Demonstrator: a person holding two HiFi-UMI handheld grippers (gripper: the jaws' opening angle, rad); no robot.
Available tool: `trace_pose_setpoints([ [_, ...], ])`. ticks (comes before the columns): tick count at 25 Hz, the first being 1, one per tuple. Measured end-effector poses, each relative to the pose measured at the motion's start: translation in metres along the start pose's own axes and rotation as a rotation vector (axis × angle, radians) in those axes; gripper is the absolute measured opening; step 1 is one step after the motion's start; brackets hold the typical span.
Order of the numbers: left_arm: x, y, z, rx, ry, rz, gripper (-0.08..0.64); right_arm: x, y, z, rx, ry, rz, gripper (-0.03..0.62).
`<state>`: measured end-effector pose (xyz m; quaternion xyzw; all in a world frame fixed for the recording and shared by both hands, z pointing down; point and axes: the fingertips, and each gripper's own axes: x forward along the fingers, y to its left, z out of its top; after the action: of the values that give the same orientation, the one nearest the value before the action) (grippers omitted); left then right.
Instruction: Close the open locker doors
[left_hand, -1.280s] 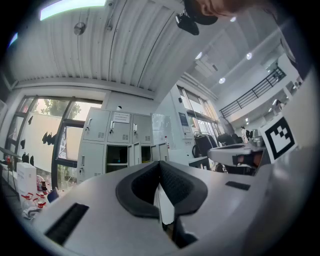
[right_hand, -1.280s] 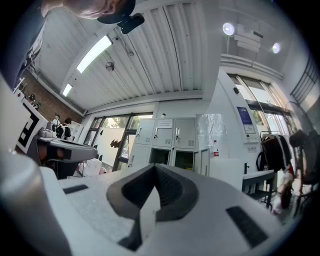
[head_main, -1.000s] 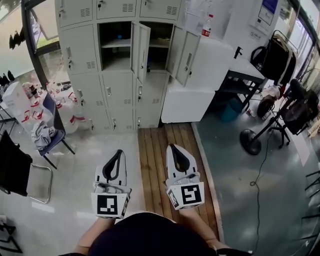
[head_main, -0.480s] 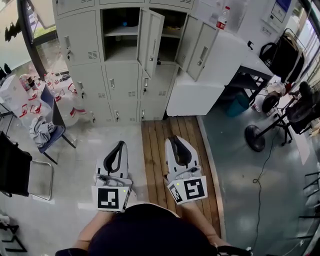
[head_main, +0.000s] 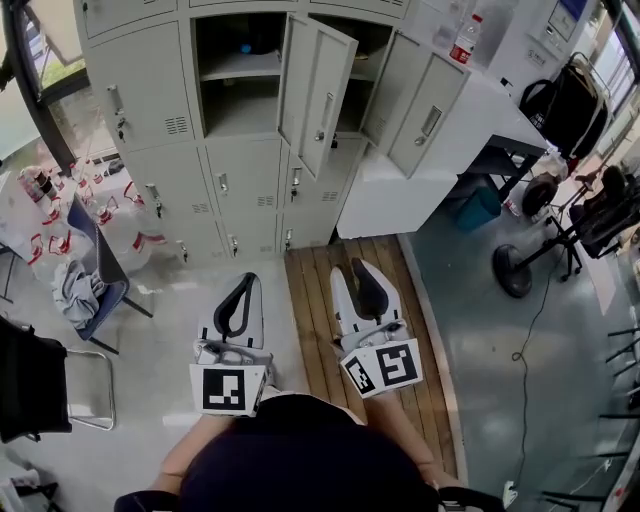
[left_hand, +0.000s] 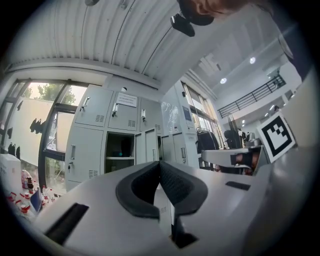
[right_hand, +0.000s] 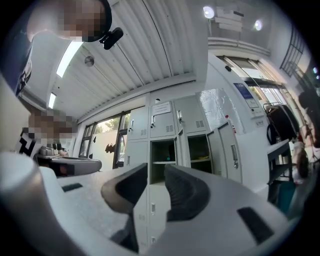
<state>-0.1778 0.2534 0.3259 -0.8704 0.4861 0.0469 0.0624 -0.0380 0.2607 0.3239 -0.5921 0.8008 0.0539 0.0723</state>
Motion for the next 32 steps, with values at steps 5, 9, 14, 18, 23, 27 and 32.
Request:
trace_pose_setpoints([
  [5, 0.042, 0.039, -0.011, 0.007, -0.005, -0.033, 0.003, 0.053, -0.008, -0.012, -0.003, -0.011, -0.04, 0.098],
  [9, 0.064, 0.064, -0.019, -0.001, 0.003, -0.05, 0.002, 0.08, -0.012, -0.021, -0.006, 0.007, -0.069, 0.101],
  [14, 0.082, 0.085, -0.025, -0.028, -0.002, -0.047, 0.002, 0.096, -0.019, -0.032, -0.001, 0.038, -0.084, 0.103],
  [18, 0.096, 0.095, -0.029, -0.039, 0.009, -0.048, 0.002, 0.115, -0.023, -0.033, -0.003, 0.033, -0.073, 0.103],
  [23, 0.122, 0.109, -0.027, -0.029, -0.008, -0.039, 0.002, 0.142, -0.032, -0.032, -0.007, 0.011, -0.05, 0.103],
  [27, 0.15, 0.117, -0.026, -0.033, -0.023, -0.04, 0.002, 0.169, -0.046, -0.033, -0.007, -0.001, -0.038, 0.103],
  [32, 0.194, 0.117, -0.031, -0.042, -0.016, -0.052, 0.002, 0.203, -0.077, -0.034, -0.009, -0.008, -0.03, 0.103],
])
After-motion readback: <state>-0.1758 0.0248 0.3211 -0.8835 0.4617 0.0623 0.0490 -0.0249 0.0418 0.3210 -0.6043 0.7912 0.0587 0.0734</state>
